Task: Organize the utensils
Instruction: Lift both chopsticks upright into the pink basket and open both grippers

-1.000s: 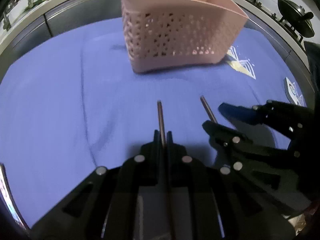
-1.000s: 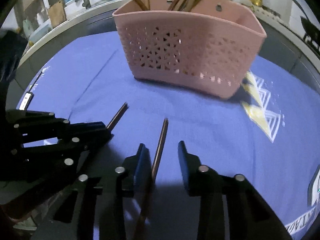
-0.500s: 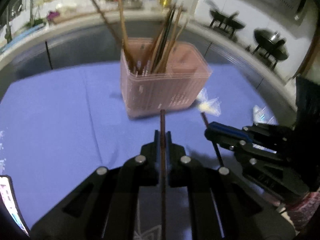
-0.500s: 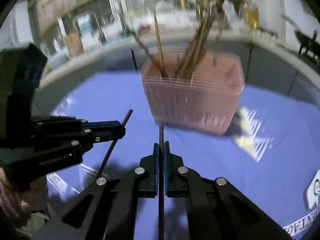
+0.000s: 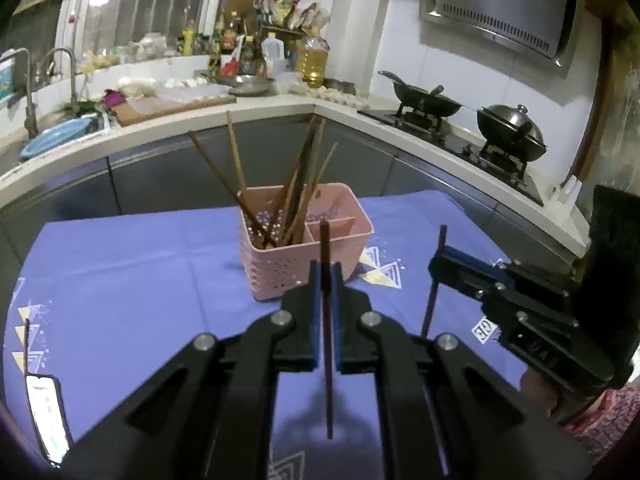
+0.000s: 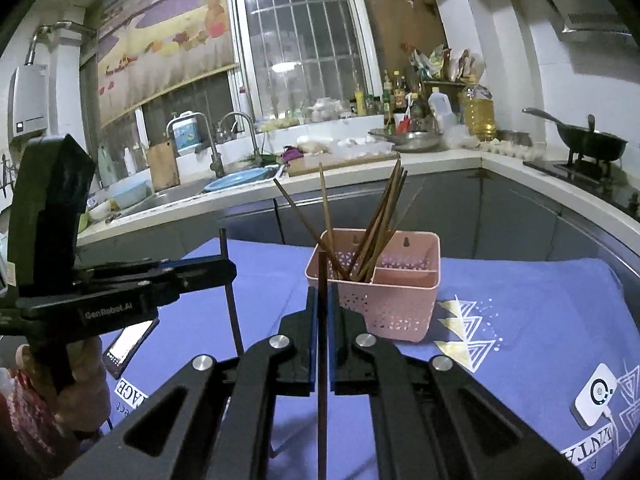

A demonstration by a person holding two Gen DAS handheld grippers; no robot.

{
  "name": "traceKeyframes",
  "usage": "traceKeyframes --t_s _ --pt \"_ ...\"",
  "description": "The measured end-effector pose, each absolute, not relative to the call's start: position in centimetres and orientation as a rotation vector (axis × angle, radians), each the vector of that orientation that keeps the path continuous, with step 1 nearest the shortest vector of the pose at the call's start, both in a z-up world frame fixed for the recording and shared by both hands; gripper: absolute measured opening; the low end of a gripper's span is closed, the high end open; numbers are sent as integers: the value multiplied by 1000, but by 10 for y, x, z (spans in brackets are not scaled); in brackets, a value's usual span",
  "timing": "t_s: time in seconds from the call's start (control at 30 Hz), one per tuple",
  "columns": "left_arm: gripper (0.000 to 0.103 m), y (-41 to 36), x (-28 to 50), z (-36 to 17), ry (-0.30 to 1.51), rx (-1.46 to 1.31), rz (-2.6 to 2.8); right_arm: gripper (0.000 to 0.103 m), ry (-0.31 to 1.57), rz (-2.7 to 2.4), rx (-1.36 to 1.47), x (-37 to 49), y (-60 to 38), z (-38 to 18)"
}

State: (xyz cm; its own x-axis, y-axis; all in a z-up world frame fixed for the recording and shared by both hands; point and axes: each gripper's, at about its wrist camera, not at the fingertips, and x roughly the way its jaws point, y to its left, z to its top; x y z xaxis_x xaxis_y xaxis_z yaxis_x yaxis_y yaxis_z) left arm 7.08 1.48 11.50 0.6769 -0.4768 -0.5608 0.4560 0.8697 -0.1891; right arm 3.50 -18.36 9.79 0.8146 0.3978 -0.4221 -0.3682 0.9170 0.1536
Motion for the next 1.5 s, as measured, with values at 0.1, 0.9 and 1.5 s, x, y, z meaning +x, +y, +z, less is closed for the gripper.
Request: traceKeyframes --t_s 0.1,0.9,1.5 --pt "4 18 74 131 608 -41 -520 4 435 404 83 40 -185 114" --pt "4 4 204 185 488 -56 -361 4 215 259 90 187 -161 159" --pt "5 16 136 199 440 -59 -328 42 194 368 164 96 -167 178"
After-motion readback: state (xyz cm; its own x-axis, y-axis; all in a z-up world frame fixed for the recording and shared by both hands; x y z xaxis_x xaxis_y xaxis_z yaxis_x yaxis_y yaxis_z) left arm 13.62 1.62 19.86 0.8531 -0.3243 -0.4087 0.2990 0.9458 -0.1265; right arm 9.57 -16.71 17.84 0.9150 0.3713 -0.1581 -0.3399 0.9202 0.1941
